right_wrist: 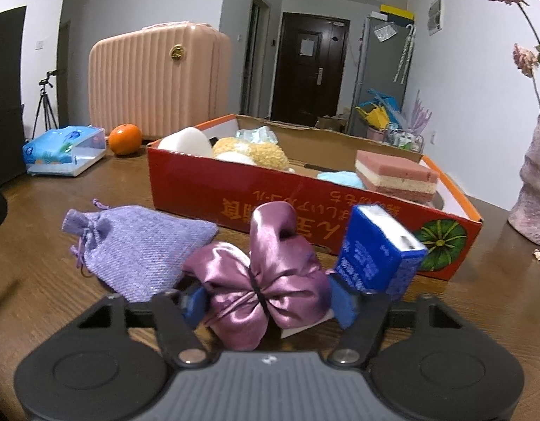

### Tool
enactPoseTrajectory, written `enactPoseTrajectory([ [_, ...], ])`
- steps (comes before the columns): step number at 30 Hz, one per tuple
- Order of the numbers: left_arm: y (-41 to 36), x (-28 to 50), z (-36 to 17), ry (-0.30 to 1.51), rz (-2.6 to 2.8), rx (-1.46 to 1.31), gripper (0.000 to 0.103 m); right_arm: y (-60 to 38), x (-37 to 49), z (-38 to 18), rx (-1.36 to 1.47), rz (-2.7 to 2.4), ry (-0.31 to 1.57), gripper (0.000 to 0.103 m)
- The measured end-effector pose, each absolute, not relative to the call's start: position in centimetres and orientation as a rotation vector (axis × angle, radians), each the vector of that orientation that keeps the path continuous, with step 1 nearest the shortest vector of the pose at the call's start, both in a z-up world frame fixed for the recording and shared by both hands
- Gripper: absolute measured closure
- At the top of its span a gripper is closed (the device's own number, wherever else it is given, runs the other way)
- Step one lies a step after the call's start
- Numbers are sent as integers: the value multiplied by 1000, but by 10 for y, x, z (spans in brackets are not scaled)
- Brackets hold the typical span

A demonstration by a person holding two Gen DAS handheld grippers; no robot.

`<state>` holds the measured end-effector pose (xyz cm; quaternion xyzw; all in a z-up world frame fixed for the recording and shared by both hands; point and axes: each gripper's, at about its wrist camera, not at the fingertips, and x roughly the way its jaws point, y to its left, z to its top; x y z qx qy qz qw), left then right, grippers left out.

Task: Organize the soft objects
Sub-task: 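Grasp the pink satin bow scrunchie with the right gripper, then grasp the lavender drawstring pouch with the left gripper while the right gripper holds the bow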

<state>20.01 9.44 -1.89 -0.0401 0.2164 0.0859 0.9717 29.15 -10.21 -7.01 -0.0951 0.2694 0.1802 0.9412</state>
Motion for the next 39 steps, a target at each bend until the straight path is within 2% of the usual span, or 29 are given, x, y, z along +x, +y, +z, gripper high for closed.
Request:
enactPoseTrajectory([
  [6,94,200,-19,437,173,-83,0,-110,282,-65,-172,346,501,54],
  [19,96,200,-20,434,177,-87,0,-143,247,-43,-85,317,368,55],
  [39,91,205,-28,458,185,-75,0,-187,237,-25,37,275,295,54],
])
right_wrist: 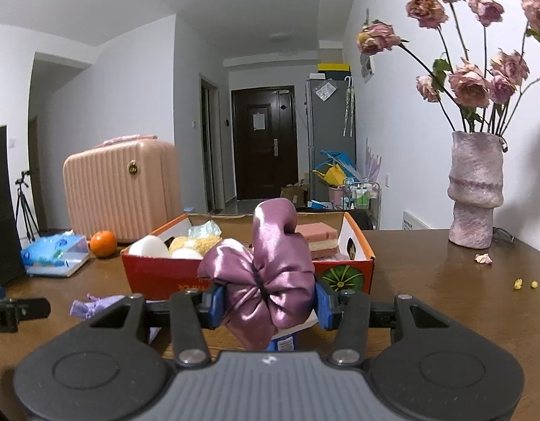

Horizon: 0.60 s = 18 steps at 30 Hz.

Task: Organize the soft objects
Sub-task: 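Grasp the lavender drawstring pouch with the left gripper while the right gripper holds the bow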

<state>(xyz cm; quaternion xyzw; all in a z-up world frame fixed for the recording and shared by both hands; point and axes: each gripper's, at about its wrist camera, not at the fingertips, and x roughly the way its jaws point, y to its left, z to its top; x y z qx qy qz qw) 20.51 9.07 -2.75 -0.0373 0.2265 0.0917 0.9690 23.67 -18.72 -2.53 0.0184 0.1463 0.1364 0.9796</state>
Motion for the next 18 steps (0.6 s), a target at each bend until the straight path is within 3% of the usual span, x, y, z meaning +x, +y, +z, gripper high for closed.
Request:
enactPoseTrajectory([
  [18,89,207,-30,473,190,-73,0,-192,254,-39,160,444,460,52],
])
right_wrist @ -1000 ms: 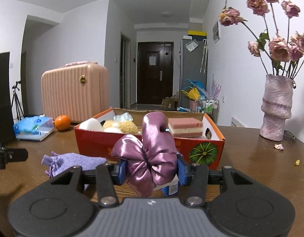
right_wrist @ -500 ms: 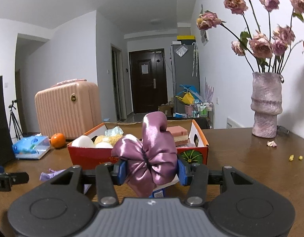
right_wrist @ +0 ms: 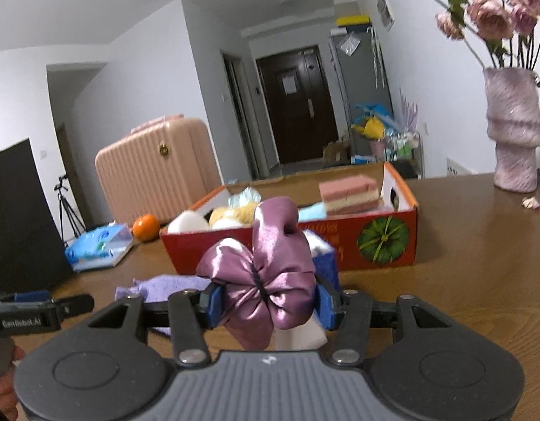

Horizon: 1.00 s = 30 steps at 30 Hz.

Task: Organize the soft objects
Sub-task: 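Grasp the lavender drawstring pouch with the left gripper while the right gripper holds the bow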

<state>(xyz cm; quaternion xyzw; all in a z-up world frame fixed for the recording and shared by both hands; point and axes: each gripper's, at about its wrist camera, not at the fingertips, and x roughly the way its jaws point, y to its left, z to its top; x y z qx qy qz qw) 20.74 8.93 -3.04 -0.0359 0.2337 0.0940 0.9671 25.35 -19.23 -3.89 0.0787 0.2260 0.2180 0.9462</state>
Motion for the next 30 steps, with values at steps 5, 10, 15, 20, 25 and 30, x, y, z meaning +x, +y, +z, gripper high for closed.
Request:
enactPoseTrajectory([
  [5,90,206,-29,469,171,-80,0,-190,259,-47,182,449,511,50],
  [10,91,203,-26,458,158,-92,0,-188,256,-47,159,437,491,50],
  [15,88,214,-27,475,153,-84,0,-189,252,-42,143,410,459,50],
  [20,78,232,-30,510,110,-70,0,-195,247,-34,139,372,408,50],
  [25,62,250,-33,535,82,-46,0,-202,247,-29,144,338,372,50],
  [30,50,273,-40,576,79,-31,0,-211,249,-27,135,301,352,50],
])
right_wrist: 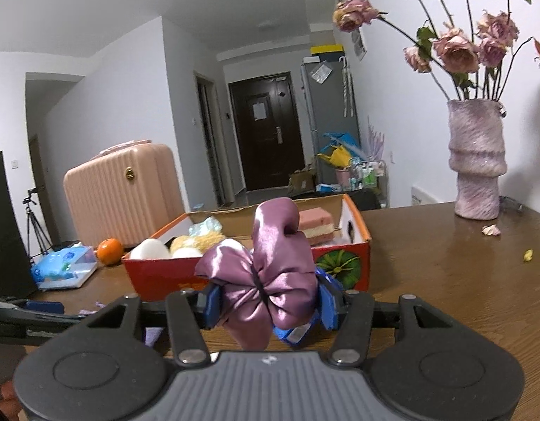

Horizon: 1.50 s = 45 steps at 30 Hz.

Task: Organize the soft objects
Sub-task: 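Grasp the lavender drawstring pouch with the left gripper while the right gripper holds the bow, then carry the pouch and satin bow over the box with both grippers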

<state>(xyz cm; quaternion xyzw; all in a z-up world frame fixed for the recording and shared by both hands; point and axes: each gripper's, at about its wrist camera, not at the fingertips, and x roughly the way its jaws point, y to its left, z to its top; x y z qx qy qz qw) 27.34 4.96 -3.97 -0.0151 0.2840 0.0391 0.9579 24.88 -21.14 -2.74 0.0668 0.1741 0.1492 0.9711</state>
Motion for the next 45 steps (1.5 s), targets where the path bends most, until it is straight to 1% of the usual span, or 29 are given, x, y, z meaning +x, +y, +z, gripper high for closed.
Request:
enactPoseTrajectory([
  [13,39,311,-58,653,104,14,0,-234,271,-39,107,227,388,50],
  [28,40,321,-72,722,71,-2,1,-231,276,-47,81,215,414,50],
  [29,39,321,-73,726,63,1,3,-231,276,-47,79,215,415,50],
  [30,39,321,-73,726,52,-2,8,-230,276,-47,77,214,414,50],
  [31,39,319,-72,722,43,-3,16,-230,276,-47,75,215,414,50],
  [32,38,318,-71,713,34,-2,21,-230,276,-47,74,215,414,50],
  [33,37,316,-70,707,28,-1,29,-230,276,-47,73,215,414,50],
  [36,32,312,-68,692,28,10,42,-230,276,-47,72,214,414,50],
  [38,29,309,-67,681,38,9,45,-230,276,-47,70,215,413,50],
  [45,18,290,-55,595,63,19,47,-229,274,-46,62,218,404,50],
])
